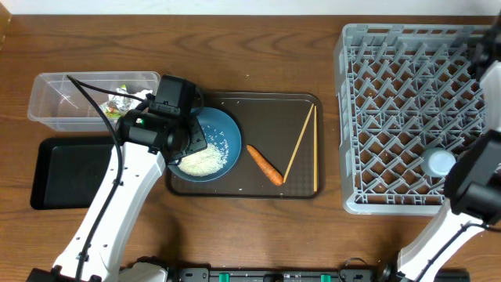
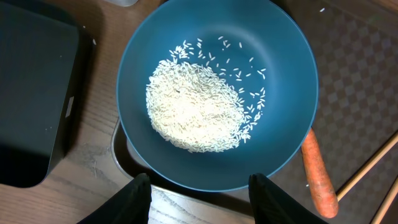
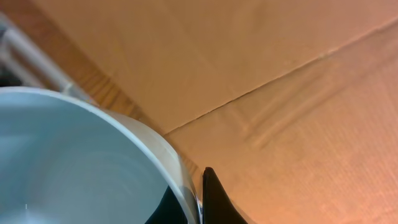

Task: Sort waste into correct bins and load items into the dishwasher rack
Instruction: 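Release the bowl and reach the right gripper to the chopsticks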

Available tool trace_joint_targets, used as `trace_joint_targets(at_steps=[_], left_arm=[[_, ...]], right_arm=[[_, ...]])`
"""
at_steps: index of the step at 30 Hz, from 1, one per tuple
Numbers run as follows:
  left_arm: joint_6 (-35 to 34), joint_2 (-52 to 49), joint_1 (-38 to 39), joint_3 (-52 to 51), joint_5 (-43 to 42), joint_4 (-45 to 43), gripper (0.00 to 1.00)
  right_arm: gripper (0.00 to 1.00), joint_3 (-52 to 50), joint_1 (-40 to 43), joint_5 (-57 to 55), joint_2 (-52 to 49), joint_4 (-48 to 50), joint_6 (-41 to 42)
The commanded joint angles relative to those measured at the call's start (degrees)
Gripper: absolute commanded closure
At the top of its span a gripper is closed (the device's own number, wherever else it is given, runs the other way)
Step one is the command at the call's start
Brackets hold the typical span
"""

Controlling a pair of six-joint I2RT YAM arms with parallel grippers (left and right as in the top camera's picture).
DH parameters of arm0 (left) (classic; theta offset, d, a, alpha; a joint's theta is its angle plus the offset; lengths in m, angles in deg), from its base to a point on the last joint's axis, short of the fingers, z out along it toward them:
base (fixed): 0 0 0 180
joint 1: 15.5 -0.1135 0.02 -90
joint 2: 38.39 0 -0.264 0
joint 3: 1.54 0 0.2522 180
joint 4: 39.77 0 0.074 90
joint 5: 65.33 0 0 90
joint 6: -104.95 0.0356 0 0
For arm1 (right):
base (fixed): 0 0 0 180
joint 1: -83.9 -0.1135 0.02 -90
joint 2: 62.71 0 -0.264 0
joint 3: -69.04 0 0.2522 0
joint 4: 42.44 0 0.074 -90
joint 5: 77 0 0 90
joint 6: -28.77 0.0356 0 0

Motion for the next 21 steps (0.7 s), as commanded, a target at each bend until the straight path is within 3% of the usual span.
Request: trace_joint_targets(at_steps=[1, 10, 17, 21], left_arm=[[-0.5, 0.4, -0.1, -0.3, 0.3, 0.3, 0.48], [-0.5, 0.4, -0.2, -0.3, 0.3, 0.4, 0.48], [-0.5, 0.4, -0.2, -0.3, 0.3, 0.4, 0.48], [-0.4, 0.4, -0.2, -0.3, 0.3, 0.4, 0.48]], right_arm=[[0.99, 0.4, -1.7, -2.8, -2.7, -0.3, -1.9], [0.97, 0.4, -5.9, -0.6, -8.2, -1.6, -1.8], [0.68, 0.4, -9.8, -0.3, -9.5, -2.1, -1.8], [0.63, 0.4, -10.9, 0.9, -9.5, -2.5, -1.8]])
